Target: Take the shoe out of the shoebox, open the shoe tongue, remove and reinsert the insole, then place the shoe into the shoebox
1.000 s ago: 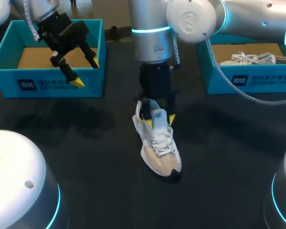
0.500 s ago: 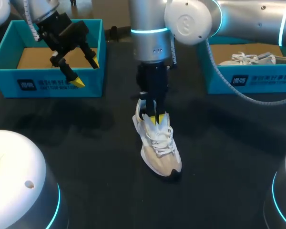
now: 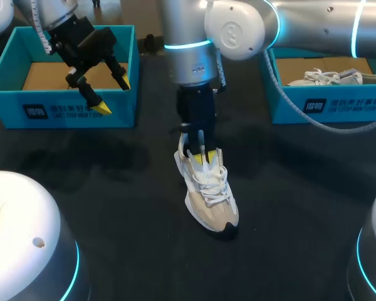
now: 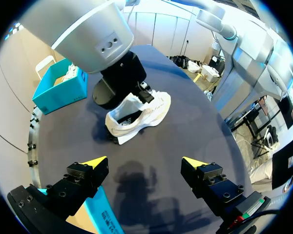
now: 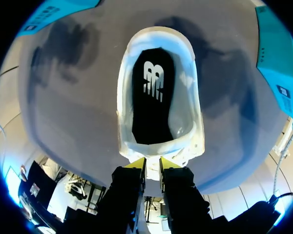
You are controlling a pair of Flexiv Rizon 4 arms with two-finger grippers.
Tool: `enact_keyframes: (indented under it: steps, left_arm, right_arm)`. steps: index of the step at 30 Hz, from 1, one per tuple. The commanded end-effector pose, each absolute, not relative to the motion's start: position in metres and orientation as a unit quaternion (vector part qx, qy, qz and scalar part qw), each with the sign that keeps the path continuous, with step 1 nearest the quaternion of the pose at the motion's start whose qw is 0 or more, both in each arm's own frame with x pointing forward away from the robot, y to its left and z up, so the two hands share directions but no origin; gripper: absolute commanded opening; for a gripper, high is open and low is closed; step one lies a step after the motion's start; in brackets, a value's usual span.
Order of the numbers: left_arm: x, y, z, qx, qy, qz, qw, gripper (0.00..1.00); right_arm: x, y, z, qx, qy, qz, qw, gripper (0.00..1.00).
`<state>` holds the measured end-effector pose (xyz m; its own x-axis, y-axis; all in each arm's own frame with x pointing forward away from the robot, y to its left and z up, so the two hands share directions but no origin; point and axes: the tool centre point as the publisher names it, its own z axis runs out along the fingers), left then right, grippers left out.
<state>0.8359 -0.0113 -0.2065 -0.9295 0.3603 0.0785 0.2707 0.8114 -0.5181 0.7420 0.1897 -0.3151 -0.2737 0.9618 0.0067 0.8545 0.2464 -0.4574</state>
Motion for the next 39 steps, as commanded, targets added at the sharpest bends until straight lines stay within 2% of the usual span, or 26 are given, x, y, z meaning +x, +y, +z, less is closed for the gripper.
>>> enact_keyframes:
  steps: [1,7,10,14,19,21,22,23,24,25,35,39]
  left_arm:
    - [0.835,-0.011,-0.206,-0.166,-0.948,0.257,0.086,1.00]
    - [0.835,-0.011,-0.206,-0.166,-0.948,0.257,0.086,1.00]
    - [0.835,-0.011,-0.206,-0.166,-0.948,0.257,0.086,1.00]
    - [0.835,-0.011,-0.206,-0.166,-0.948,0.257,0.086,1.00]
    - [0.835,-0.011,-0.206,-0.166,-0.948,0.257,0.086,1.00]
    - [0.835,-0.011,-0.206,-0.166,-0.948,0.257,0.086,1.00]
    - [0.835,-0.011,-0.206,-0.166,-0.948,0.257,0.086,1.00]
    - [0.835,-0.011,-0.206,-0.166,-0.948,0.257,0.086,1.00]
    - [0.835,-0.011,-0.206,-0.166,-0.948,0.257,0.086,1.00]
    - [0.835,-0.011,-0.206,-0.166,-0.948,0.257,0.086,1.00]
    - [0.835,-0.011,-0.206,-0.166,-0.948,0.257,0.086,1.00]
    - [0.835,-0.011,-0.206,-0.166,-0.948,0.257,0.086,1.00]
  right_arm:
    - [0.747,0.197,-0.322,-0.583,-0.775,0.213,0.118,0.14]
    - [0.752,0.192,-0.326,-0.589,-0.774,0.215,0.088,0.16]
    - [0.752,0.189,-0.322,-0.593,-0.775,0.205,0.072,0.24]
    - [0.753,0.184,-0.313,-0.600,-0.779,0.177,0.054,0.28]
    - [0.761,0.174,-0.307,-0.585,-0.799,0.140,0.030,0.40]
    - [0.765,0.173,-0.303,-0.566,-0.817,0.107,0.020,0.49]
    - [0.769,0.173,-0.301,-0.555,-0.828,0.081,0.012,0.70]
    - [0.771,0.173,-0.299,-0.549,-0.832,0.077,0.007,0.86]
    - [0.773,0.173,-0.298,-0.533,-0.844,0.066,0.002,0.97]
    - [0.777,0.174,-0.297,-0.521,-0.852,0.055,-0.001,1.00]
    - [0.799,0.177,-0.288,-0.330,-0.943,-0.048,-0.024,1.00]
    - [0.801,0.178,-0.288,-0.332,-0.941,-0.052,-0.030,1.00]
